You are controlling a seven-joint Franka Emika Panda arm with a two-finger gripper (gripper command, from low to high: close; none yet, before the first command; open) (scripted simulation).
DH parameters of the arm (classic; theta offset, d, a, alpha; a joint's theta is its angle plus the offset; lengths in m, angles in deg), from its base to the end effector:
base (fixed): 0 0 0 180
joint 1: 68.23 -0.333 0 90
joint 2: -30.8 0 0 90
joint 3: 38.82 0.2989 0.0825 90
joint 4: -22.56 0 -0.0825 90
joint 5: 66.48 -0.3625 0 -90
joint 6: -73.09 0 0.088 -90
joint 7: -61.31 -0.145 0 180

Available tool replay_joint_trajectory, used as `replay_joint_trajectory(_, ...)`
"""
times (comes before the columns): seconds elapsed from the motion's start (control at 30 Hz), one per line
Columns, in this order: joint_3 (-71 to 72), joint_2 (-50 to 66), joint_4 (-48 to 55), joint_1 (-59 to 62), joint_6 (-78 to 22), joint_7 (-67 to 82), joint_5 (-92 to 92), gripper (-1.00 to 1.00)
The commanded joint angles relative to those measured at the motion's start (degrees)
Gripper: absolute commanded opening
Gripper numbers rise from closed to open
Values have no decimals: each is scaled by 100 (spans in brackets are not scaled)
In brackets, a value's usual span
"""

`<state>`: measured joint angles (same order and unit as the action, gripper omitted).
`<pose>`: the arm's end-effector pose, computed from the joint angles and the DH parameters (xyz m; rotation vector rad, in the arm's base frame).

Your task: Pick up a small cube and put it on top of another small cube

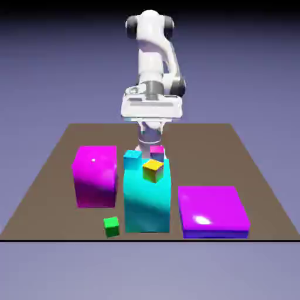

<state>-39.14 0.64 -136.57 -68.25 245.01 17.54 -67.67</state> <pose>0.4181 -0.0035 0.4229 -2.4797 1.0323 -0.9745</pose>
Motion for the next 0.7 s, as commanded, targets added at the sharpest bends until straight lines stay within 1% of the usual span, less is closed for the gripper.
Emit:
replay_joint_trajectory(0.0,-26,208,155,55,-173,-109,-99,0)
replay_joint_trajectory(0.67,-546,4361,3256,1150,-3638,-2290,-2075,0)
